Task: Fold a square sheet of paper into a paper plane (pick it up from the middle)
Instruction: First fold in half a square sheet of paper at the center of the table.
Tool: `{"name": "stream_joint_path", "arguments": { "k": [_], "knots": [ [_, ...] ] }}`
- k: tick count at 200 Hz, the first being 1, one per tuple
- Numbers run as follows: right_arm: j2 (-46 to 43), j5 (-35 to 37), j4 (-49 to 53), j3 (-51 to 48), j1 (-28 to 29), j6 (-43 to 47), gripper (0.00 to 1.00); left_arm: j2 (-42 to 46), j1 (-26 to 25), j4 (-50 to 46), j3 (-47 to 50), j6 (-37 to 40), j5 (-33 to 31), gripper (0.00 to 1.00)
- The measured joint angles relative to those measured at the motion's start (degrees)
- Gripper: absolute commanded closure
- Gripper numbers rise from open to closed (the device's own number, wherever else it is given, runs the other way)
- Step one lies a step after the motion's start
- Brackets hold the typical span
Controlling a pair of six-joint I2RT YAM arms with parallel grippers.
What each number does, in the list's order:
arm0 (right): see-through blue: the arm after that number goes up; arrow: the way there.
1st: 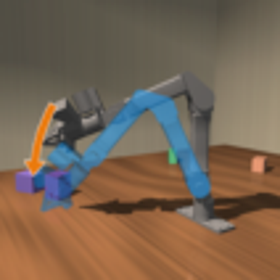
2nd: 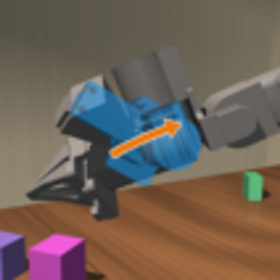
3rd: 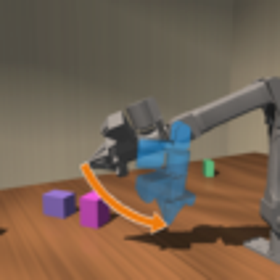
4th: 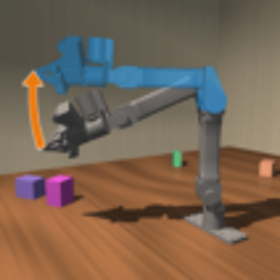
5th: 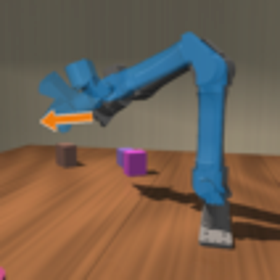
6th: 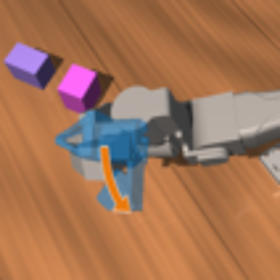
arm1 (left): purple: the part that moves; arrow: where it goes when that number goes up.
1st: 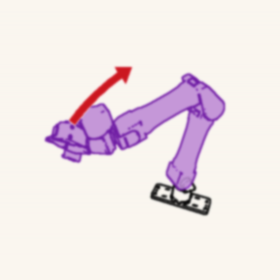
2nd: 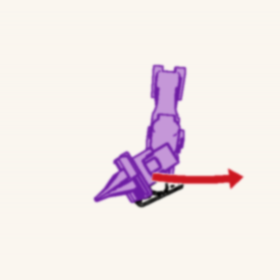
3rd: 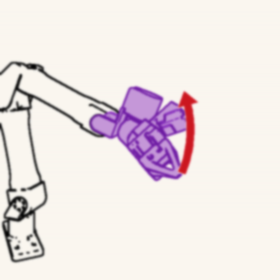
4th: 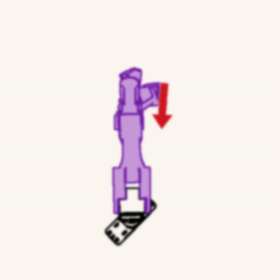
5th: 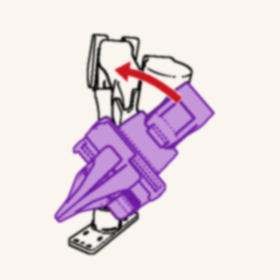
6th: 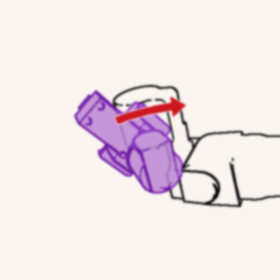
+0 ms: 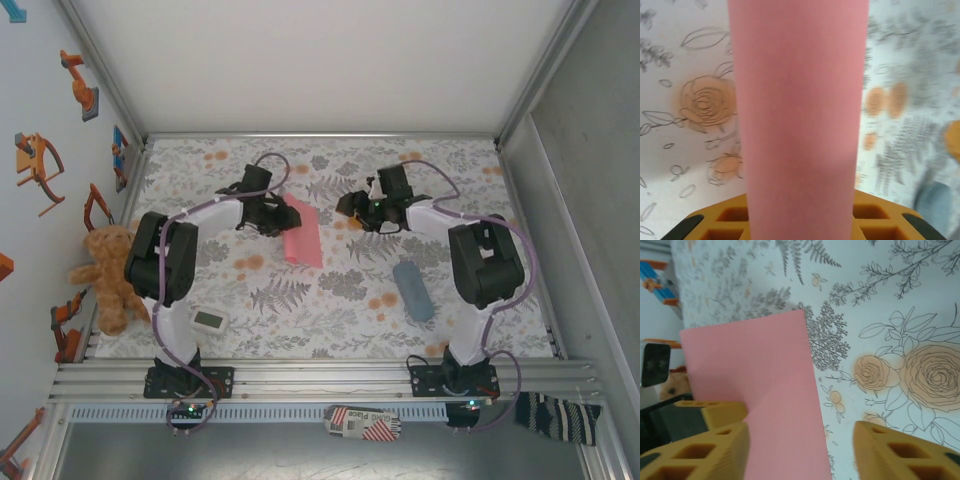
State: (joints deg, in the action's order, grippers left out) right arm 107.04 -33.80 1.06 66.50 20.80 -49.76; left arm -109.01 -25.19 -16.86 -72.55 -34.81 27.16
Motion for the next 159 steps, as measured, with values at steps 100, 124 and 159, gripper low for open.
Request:
{"name": "stream_joint_path", "arguments": {
  "k": [100, 124, 159],
  "knots": [
    [-4.7, -12.61, -25.2, -2.54, -1.73, -12.96, 0.03, 12.0, 4.85, 15.65, 0.0, -15.3, 17.64, 0.69],
    [-2.38, -14.67, -35.52, -2.27, -0.85, -20.06, 0.03, 11.96, 4.87, 20.74, 0.0, -21.09, 20.57, 0.69],
    [2.6, -16.46, -42.47, -0.04, 0.81, -26.86, 0.03, 11.96, 4.87, 25.33, 0.0, -25.97, 22.95, 0.69]
  ]
}}
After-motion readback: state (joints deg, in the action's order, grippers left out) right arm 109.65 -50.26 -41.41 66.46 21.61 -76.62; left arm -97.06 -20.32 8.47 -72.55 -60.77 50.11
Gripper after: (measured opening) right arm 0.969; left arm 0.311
